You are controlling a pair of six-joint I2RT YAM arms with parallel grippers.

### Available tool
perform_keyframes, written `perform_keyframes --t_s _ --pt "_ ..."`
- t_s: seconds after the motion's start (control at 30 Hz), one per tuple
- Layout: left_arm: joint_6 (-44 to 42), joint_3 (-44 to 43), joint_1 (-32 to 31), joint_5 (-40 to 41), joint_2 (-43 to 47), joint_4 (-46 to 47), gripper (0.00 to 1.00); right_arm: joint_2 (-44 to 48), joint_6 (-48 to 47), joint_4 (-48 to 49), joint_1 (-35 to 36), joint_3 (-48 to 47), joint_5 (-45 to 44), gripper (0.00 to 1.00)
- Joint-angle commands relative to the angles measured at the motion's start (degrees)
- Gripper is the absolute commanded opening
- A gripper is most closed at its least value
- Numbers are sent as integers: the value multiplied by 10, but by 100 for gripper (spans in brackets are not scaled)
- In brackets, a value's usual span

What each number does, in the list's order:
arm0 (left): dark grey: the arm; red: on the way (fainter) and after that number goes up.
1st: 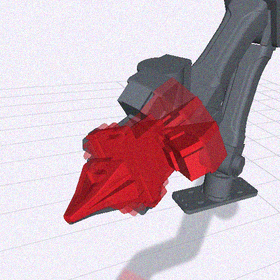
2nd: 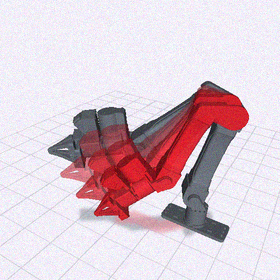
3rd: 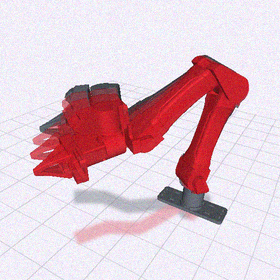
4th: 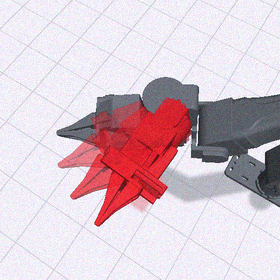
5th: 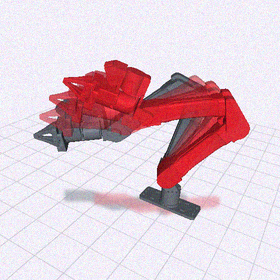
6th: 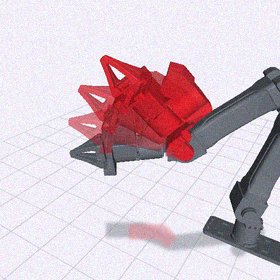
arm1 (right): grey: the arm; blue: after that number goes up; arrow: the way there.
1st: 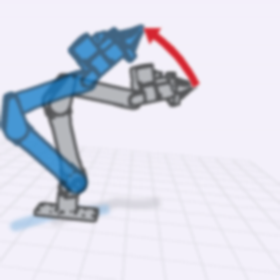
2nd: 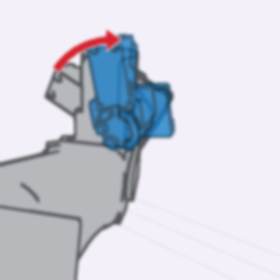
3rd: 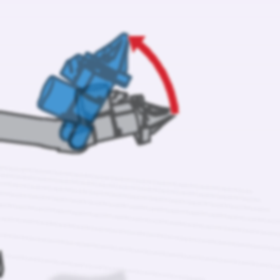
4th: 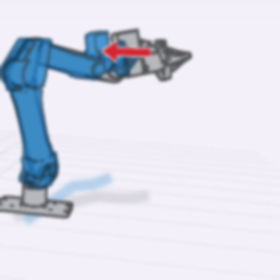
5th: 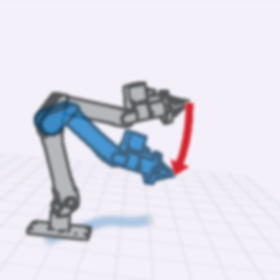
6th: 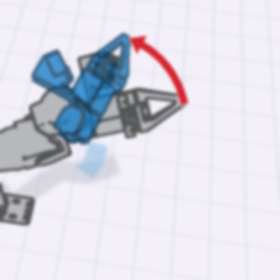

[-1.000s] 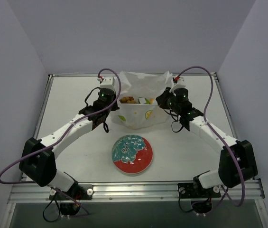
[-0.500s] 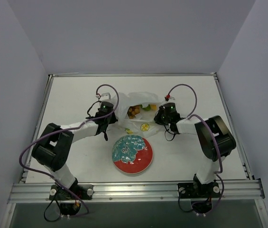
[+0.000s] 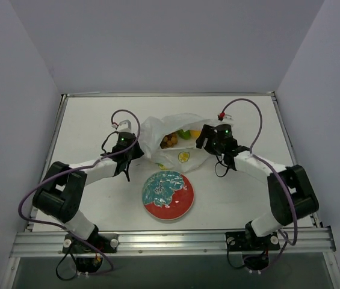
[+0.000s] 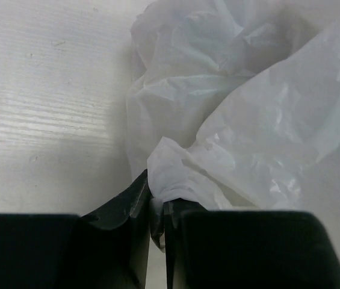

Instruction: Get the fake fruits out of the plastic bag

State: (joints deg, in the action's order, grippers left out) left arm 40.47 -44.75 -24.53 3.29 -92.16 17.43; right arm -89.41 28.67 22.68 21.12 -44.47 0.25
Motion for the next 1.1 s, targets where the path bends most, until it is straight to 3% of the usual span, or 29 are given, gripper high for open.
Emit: perform_keyframes --t_s 0.0,0.1,0.17,0.3,0.33,0.43,0.53,0.8,1.07 --pt "17 3 4 -2 65 24 10 102 -26 -95 -4 -11 -50 77" --pt "22 15 -4 -6 82 37 10 182 -26 -135 -1 -11 -46 81" --pt "25 19 -7 -9 82 45 10 232 -27 -153 6 -16 -41 77" --pt "35 30 -13 -21 66 84 10 281 -34 -191 30 -53 -23 51" --pt "37 32 -15 -22 60 91 9 284 -35 -192 38 -60 -15 34" --pt "43 36 -19 -28 37 119 6 249 -49 -192 80 -90 -9 14" --pt "53 43 -21 -33 15 148 4 176 -84 -189 117 -130 -10 6" --pt "64 81 -29 -33 -4 223 2 -35 -183 -135 117 -215 -19 1" --pt "39 82 -28 -55 41 205 2 -111 -229 -75 115 -224 -82 0"
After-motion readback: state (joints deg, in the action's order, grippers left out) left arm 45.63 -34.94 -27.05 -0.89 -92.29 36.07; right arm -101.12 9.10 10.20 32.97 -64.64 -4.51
